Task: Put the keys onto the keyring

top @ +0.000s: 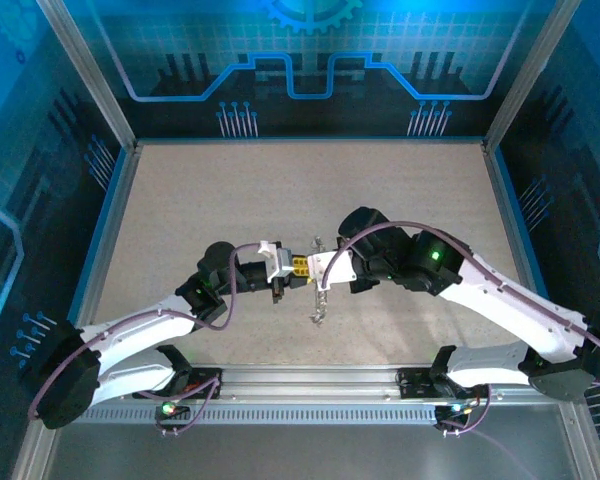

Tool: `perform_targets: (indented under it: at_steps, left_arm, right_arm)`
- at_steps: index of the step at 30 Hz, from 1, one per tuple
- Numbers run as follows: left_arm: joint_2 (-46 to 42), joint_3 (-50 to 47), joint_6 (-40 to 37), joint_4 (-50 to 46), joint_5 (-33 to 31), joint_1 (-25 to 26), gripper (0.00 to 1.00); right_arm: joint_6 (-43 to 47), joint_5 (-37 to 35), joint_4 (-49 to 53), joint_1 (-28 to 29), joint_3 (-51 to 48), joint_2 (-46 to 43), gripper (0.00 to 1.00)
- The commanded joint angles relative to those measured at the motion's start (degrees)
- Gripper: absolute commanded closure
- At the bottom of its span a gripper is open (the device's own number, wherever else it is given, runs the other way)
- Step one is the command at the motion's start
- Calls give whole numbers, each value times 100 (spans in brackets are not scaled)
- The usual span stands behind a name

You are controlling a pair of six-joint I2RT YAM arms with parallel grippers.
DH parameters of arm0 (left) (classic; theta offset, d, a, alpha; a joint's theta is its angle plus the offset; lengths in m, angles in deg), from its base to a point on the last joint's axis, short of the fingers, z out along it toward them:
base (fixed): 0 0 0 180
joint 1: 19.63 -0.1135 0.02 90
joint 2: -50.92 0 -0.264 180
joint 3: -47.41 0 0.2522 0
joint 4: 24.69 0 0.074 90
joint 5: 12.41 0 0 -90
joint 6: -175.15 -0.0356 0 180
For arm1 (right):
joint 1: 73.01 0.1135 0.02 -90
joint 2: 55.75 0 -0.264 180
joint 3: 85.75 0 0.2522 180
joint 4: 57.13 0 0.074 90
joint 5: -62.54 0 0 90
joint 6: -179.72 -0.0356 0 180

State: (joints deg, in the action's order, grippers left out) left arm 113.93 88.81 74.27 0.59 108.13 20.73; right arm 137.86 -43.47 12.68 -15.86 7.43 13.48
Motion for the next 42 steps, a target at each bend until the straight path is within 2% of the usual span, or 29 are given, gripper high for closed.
perform_targets:
  at_steps: [1, 2, 4, 6, 8, 12, 15, 19, 21, 23, 31, 33, 35, 36, 42]
  left_arm:
    - [176, -30, 134, -241, -186, -4, 94]
    - [225, -50, 246, -92, -166, -2, 90]
    - [310, -128, 452, 278, -167, -23, 71]
    - [361, -222, 616, 632, -189, -49, 66]
    - [379, -305, 771, 897, -250, -92, 56]
    - [291, -432, 885, 1054, -382, -169, 43]
    - [152, -546, 900, 954, -524, -222, 37]
    - [-106, -744, 1017, 582, -1121, -283, 24]
    - [-257, -811, 1077, 243, -1462, -316, 16]
    - [-442, -843, 1083, -217, -1777, -353, 2]
    - [-1112, -577, 1440, -2375, -2886, -864, 1]
    - [-1237, -510, 1669, -2977, -3307, -994, 1]
    - [-1303, -336, 2122, -3768, -4089, -1122, 1]
    - [-1315, -283, 2228, -3979, -4259, -1193, 1]
    - [-1550, -463, 2486, -3979, -4400, -1450, 1]
  right_arm:
    - [327, -575, -568, 113, 281, -180, 100]
    - [404, -602, -685, 151, 263, -208, 100]
    - [508, -590, -864, 179, 251, -251, 100]
    - [632, -633, -1011, 175, 233, -286, 100]
    - [778, -769, -1115, 174, 227, -305, 100]
    - [1137, -1007, -1156, 152, 284, -289, 100]
    - [1429, -1148, -1299, 133, 281, -297, 100]
    - [2036, -1392, -1374, 98, 265, -254, 100]
    - [2273, -1482, -1232, 48, 349, -177, 100]
    - [2495, -1620, -1176, 12, 399, -115, 100]
    - [3294, -2097, -924, -254, 507, 86, 100]
    - [3693, -2370, -903, -323, 437, 123, 100]
    - [4028, -2689, -889, -438, 397, 176, 100]
    - [4075, -2738, -820, -476, 437, 197, 100]
    - [3951, -2544, -701, -461, 725, 398, 100]
